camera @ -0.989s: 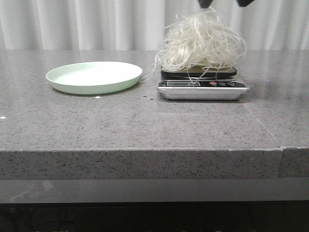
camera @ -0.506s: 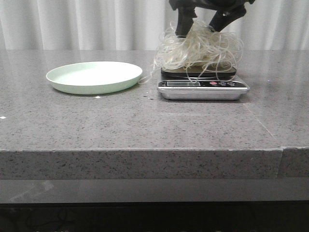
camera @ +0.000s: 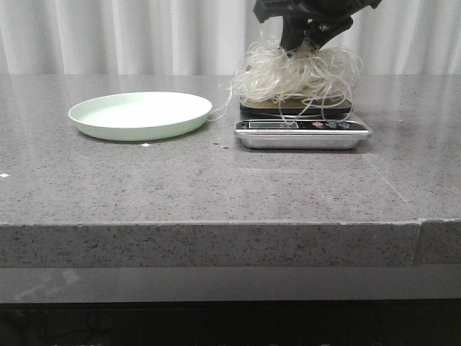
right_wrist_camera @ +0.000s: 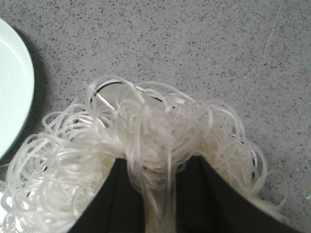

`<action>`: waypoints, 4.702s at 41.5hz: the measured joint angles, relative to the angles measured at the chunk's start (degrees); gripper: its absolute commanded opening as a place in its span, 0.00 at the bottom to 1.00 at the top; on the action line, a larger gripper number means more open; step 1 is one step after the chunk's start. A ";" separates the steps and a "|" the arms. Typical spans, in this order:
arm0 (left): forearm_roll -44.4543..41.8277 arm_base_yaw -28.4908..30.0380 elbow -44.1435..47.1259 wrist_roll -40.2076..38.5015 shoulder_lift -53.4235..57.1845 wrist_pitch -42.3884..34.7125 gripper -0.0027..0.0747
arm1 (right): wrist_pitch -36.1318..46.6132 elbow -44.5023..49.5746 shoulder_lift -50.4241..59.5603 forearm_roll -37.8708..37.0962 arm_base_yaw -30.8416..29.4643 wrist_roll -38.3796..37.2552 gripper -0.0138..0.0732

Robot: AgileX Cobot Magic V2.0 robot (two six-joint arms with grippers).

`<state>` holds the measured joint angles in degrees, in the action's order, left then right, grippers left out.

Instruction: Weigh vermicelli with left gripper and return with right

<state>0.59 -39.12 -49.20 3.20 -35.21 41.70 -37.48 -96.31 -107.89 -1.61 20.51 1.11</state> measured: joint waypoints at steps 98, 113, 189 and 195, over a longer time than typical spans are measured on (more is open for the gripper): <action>0.00 0.00 0.00 0.00 0.00 0.00 0.63 | -11.55 -24.55 -1.18 5.62 14.66 -0.09 0.71; 0.00 0.00 0.00 0.00 0.00 0.00 0.63 | -5.44 2.07 19.79 4.25 14.56 -0.43 0.71; 0.00 0.00 0.00 0.00 0.00 0.00 0.22 | -13.89 44.13 78.53 2.50 14.35 -0.46 0.34; 0.00 0.00 0.00 0.00 0.00 0.00 0.22 | -13.92 44.13 78.53 2.50 14.35 -0.46 0.34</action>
<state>0.59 -39.12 -49.20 3.20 -35.21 41.70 -51.39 -52.19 -29.36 0.89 34.85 0.64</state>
